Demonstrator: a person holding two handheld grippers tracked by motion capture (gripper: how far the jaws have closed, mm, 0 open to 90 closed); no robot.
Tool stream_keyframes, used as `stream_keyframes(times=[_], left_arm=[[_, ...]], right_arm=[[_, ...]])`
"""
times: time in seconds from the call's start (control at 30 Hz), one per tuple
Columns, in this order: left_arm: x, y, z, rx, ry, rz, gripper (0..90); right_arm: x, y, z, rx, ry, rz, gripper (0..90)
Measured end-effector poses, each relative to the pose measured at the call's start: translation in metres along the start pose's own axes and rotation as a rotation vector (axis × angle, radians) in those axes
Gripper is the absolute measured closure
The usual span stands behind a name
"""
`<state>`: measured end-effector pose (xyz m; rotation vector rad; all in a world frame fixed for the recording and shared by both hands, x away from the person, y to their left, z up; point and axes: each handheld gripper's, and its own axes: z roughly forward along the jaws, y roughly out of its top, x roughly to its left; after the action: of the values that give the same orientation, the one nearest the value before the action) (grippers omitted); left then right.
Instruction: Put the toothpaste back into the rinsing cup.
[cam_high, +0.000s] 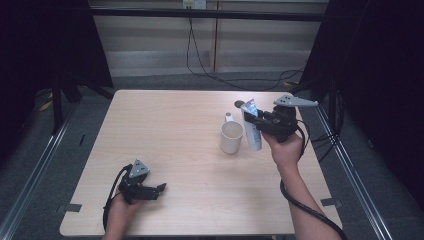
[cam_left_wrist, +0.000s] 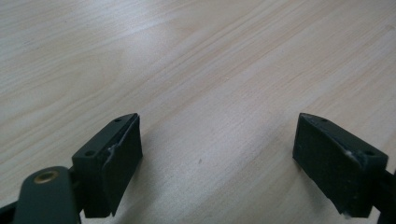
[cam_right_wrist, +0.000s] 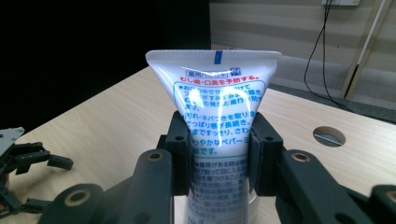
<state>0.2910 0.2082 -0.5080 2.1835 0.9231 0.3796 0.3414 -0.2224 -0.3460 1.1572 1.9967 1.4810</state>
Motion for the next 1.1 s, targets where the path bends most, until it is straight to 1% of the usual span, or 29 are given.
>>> stream_keyframes(times=[0.1,0.17,0.37,0.53,0.63,0.7,0.83,0.93,1.1], left_arm=[[0.0,0.0,0.0,-0.001,0.0,0.001,15.5],[0.0,0.0,0.0,-0.001,0.0,0.001,15.5],[0.0,0.0,0.0,-0.001,0.0,0.001,15.5],[0.0,0.0,0.0,-0.001,0.0,0.001,15.5],[0.0,0.0,0.0,-0.001,0.0,0.001,15.5],[0.0,0.0,0.0,-0.002,0.001,0.002,15.5],[0.0,0.0,0.0,0.0,0.0,0.0,15.5],[0.0,0.0,0.0,0.0,0.001,0.0,15.5],[0.0,0.0,0.0,-0.002,0.001,0.001,15.5]], right_arm=[[-0.001,0.003,0.001,-0.014,0.004,0.009,67.2],[-0.001,0.004,0.002,-0.015,-0.005,0.006,67.2],[-0.003,0.005,0.008,-0.013,-0.005,0.006,67.2],[-0.005,0.006,0.012,-0.016,-0.006,0.017,67.0],[-0.006,0.007,0.016,-0.019,-0.016,0.015,66.9],[-0.007,0.008,0.018,-0.025,-0.02,0.025,66.9],[-0.007,0.01,0.021,-0.025,-0.028,0.011,66.7],[-0.007,0.01,0.023,-0.022,-0.036,0.011,66.7],[-0.009,0.009,0.028,-0.027,-0.037,0.012,66.6]])
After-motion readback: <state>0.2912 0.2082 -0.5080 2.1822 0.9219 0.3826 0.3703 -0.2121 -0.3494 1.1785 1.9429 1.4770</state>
